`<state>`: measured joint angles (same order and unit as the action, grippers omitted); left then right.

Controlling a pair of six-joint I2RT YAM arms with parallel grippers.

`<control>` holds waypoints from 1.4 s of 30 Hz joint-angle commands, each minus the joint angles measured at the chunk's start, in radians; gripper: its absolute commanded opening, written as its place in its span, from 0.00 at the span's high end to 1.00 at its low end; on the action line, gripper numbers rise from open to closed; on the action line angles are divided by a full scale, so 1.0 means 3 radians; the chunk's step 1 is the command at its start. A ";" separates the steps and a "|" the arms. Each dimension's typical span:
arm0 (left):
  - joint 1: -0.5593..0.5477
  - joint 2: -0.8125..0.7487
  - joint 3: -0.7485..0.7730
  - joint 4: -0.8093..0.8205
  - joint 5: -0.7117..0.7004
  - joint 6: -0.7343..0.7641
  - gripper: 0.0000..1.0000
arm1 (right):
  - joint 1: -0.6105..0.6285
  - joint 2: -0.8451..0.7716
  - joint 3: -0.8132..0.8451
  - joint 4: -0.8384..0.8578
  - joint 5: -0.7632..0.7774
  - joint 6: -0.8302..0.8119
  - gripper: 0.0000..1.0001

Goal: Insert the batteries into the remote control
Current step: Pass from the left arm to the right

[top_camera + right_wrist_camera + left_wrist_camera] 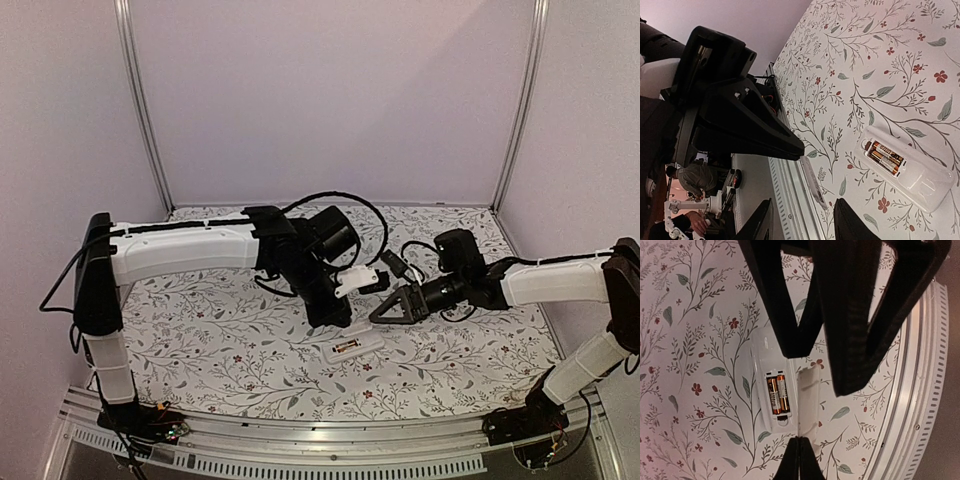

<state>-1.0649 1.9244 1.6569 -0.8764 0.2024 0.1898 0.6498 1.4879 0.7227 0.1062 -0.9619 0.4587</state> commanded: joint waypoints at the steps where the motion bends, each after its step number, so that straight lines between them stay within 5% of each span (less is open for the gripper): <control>1: 0.0026 -0.0137 -0.0101 0.0159 0.0160 -0.0053 1.00 | 0.0073 0.0044 0.0102 0.0066 -0.0100 0.0011 0.62; 9: 0.0027 -0.0153 -0.0113 0.0200 0.0227 -0.0055 1.00 | 0.0113 0.0089 0.0127 0.0069 -0.0101 0.0000 0.70; 17: 0.0044 -0.0185 -0.0127 0.0234 0.0245 -0.0074 1.00 | 0.0125 0.0079 0.0126 0.0068 -0.0160 -0.0012 1.00; 19: 0.0051 -0.0212 -0.0141 0.0245 0.0260 -0.0082 1.00 | 0.0128 0.0065 0.0132 0.0073 -0.0188 -0.0006 1.00; 21: 0.0052 -0.0242 -0.0148 0.0247 0.0277 -0.0106 0.90 | 0.0133 0.0033 0.0127 0.0073 -0.0176 -0.0004 1.00; 24: 0.0078 -0.0352 -0.0166 0.0235 0.0448 -0.0162 0.61 | 0.0131 -0.0071 0.0104 0.0074 -0.0163 -0.0028 1.00; 29: 0.0264 -0.0698 -0.0364 0.0439 0.0954 -0.0404 0.45 | 0.0171 -0.0362 0.0077 0.0057 -0.0097 -0.0137 1.00; 34: 0.0472 -0.1097 -0.0694 0.0788 0.1366 -0.0835 0.16 | 0.0317 -0.0715 0.0189 -0.0307 0.0161 -0.0458 1.00; 37: 0.0596 -0.1275 -0.0929 0.1053 0.1744 -0.1201 0.10 | 0.0516 -0.0890 0.0379 -0.0823 0.0493 -0.0944 1.00; 42: 0.0671 -0.1361 -0.1234 0.1470 0.2447 -0.1834 0.15 | 0.0886 -0.1158 0.0527 -0.1125 0.1098 -0.1438 1.00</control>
<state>-0.8783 1.5230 1.3537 -0.5591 0.7231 -0.1787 0.8455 1.1969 0.8391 -0.0971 -0.8062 0.1951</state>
